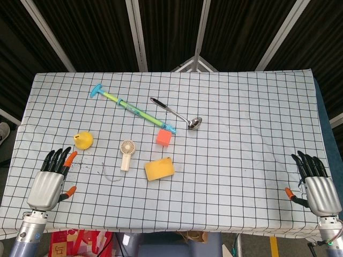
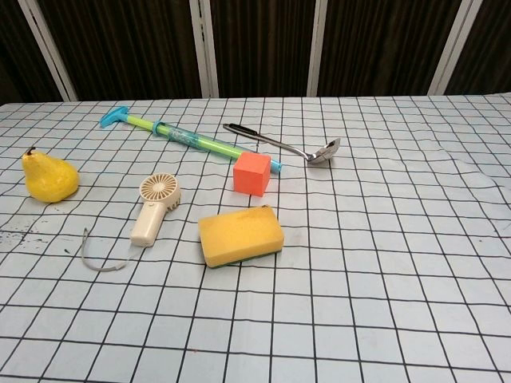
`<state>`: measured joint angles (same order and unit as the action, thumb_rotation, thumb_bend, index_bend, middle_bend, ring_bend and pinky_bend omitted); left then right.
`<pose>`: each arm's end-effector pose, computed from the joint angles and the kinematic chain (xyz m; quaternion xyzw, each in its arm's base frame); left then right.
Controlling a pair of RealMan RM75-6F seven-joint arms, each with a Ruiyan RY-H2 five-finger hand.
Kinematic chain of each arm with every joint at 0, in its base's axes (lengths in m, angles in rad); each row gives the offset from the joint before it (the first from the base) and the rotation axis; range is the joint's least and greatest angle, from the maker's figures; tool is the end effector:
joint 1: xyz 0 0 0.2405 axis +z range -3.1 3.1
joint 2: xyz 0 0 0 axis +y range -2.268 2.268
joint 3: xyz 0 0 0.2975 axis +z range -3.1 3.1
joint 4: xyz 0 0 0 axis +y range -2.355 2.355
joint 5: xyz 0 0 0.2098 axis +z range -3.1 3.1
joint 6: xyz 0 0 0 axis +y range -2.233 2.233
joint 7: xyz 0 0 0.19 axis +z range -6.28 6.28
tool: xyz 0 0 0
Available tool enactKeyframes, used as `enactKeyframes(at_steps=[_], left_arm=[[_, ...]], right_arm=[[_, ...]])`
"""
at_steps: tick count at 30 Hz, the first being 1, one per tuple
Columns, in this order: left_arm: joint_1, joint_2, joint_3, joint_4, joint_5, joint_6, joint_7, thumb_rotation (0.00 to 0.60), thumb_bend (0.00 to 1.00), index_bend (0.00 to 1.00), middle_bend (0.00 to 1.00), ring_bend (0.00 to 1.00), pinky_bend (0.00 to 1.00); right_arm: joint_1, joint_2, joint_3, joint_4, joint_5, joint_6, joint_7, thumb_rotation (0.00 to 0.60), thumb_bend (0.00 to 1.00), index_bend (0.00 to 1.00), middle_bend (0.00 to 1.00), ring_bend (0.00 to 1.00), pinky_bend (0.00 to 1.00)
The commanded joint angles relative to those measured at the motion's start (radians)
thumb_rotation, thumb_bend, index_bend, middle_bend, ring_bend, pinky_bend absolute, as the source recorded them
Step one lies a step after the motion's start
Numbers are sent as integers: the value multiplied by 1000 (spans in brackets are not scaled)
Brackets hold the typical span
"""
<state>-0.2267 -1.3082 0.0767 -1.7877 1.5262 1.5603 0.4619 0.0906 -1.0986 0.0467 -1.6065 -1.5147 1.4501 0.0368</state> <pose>-0.2622 0.2383 0.0931 -0.6628 -0.3192 -0.3883 0.5551 -0.3493 -0.2315 0.1775 0.6037 -0.3971 0.3858 0.5736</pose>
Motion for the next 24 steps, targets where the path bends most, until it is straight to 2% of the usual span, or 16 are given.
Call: enactKeyframes(at_steps=[1,5,7,8,9,11,13,15,19,24], left_arm=[[2,0,-5,-5,-4,-12,4,600,144,0,0,0,0],[3,-3,-10,-6,-4,-29,20,600,144,0,0,0,3],[3,-6,-16,-8,-13,-43,29,600,150,0,34,6,62],[1,-8,-18,-10,-19,-50,36,600,164,0,76,27,122],[-2,-10,-24,-13,-27,-59,52,600,195,0,161,80,213],[-10,-18,-35,-18,-39,-75,76,600,287,0,374,250,380],[-27,-33,-50,-24,-55,-103,104,600,421,0,632,470,554],[-56,-55,-74,-28,-96,-156,144,600,532,0,750,574,646],[-113,-115,-125,-19,-198,-250,219,600,691,24,872,684,736],[-174,-204,-168,28,-296,-324,318,600,728,132,921,730,757]], right_arm=[[-1,0,1,-1,3,0,7,600,279,74,0,0,0],[-1,0,0,0,3,0,3,600,279,73,0,0,0],[-3,1,-1,0,0,2,8,600,279,73,0,0,0],[-3,1,-1,1,-1,2,9,600,279,73,0,0,0],[-3,1,-2,2,-2,3,10,600,278,73,0,0,0],[-2,1,-1,2,-3,1,12,600,278,73,0,0,0],[0,1,-1,1,-3,0,11,600,278,73,0,0,0],[0,1,-1,0,-2,-2,6,600,279,74,0,0,0],[0,2,0,-1,0,-3,8,600,279,73,0,0,0],[1,4,0,-1,1,-6,15,600,279,74,0,0,0]])
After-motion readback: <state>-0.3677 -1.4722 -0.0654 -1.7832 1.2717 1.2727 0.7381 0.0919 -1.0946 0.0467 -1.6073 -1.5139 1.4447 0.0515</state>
